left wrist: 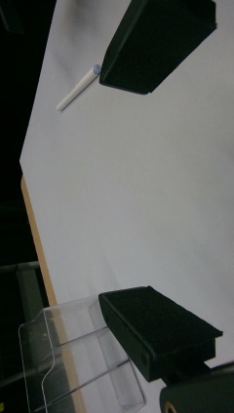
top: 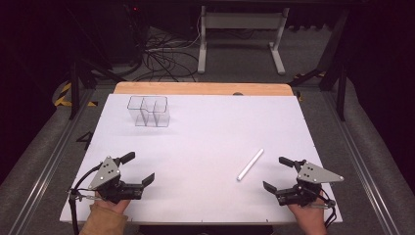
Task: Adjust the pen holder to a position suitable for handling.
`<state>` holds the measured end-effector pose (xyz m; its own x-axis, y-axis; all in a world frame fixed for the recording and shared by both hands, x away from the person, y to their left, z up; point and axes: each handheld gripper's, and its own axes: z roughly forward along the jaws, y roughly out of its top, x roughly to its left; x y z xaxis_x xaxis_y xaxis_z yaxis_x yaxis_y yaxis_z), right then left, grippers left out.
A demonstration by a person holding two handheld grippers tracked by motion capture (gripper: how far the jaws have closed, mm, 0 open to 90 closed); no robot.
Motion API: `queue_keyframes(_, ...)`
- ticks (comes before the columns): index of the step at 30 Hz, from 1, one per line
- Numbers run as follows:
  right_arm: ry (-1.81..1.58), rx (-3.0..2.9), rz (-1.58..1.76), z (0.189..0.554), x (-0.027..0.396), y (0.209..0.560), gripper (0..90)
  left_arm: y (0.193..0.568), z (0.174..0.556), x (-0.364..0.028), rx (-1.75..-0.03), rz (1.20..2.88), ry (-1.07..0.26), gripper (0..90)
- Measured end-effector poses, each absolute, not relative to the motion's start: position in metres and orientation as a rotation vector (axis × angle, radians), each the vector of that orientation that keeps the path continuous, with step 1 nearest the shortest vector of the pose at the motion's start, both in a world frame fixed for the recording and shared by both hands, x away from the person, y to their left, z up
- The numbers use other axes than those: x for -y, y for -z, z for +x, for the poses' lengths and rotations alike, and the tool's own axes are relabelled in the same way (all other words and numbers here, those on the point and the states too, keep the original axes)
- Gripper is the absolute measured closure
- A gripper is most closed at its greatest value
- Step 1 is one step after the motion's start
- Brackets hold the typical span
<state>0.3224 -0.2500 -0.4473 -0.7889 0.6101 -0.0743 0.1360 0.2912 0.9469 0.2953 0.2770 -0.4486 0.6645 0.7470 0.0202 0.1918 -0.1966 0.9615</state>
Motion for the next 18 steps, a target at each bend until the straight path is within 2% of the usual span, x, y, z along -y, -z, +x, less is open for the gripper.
queue_keyframes(12,-1.537,-2.132,0.651,0.3232,0.2524,0.4506,3.2,0.4449,0.293,-0.2739,-0.72,1.761,-0.631,4.8)
queue_keyframes(18,-1.547,-2.139,0.643,0.3236,0.2528,0.4525,2.6,0.4431,0.293,-0.2741,-0.713,1.758,-0.629,8.4)
